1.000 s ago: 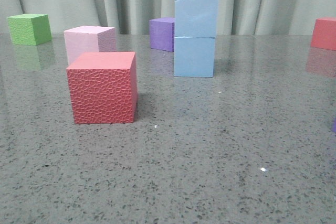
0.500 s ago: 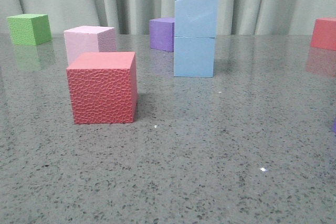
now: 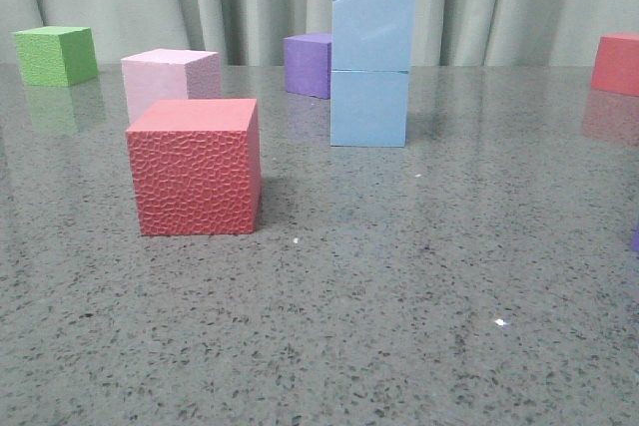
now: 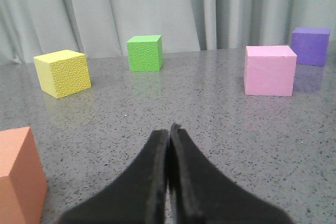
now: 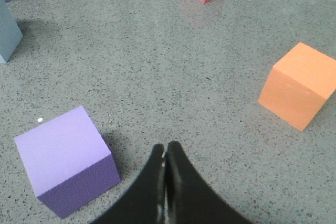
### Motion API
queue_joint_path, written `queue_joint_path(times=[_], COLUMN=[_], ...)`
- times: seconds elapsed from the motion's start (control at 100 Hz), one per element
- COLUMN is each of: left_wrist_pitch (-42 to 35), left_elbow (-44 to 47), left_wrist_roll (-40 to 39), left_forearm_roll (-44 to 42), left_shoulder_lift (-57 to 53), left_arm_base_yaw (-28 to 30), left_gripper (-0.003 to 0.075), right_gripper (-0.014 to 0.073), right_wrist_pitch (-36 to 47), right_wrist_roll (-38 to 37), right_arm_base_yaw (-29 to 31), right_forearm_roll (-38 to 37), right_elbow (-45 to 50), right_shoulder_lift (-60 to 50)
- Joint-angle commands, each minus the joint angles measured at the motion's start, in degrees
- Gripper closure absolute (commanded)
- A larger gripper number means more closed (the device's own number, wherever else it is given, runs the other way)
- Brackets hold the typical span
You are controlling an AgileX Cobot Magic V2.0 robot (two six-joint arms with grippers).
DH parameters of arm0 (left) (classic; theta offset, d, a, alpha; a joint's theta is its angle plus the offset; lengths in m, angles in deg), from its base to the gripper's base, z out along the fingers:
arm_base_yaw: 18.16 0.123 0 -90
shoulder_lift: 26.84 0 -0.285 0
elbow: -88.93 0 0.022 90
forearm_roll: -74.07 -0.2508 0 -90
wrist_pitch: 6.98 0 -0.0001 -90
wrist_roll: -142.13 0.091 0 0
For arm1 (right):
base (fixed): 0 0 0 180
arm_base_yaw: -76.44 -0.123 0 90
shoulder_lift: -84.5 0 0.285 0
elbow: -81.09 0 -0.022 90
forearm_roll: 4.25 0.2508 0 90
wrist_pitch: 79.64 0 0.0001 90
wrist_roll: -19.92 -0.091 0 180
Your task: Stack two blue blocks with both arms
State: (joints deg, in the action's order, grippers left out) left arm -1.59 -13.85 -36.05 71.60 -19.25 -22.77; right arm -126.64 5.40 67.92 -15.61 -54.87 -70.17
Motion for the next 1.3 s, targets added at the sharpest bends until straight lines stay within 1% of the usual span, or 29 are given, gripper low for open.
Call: queue_joint_path(times=[0.0, 1.14, 1.29], left_wrist_pitch=[-4.8, -4.8, -4.8], left_elbow=[2.4, 2.4, 2.4], left_wrist_roll=[-0.6, -0.6, -0.6], left_forearm_roll=[-0.1, -0.1, -0.1], left_shoulder_lift=[-1.8, -1.8, -1.8], left_arm_base_yaw=[0.2, 0.2, 0.2], left_gripper=[0.0739, 0.0739, 0.0739], right_gripper=[0.0662, 0.0662, 0.0662], right_wrist_pitch=[4.3, 4.4, 8.5], right_wrist_roll=[0.4, 0.4, 0.4], right_arm_base_yaw=[0.2, 0.2, 0.2], right_forearm_roll=[-1.2, -1.2, -0.1], right_elbow=[-1.5, -0.9, 1.7], right_shoulder_lift=[0.6, 0.6, 0.2])
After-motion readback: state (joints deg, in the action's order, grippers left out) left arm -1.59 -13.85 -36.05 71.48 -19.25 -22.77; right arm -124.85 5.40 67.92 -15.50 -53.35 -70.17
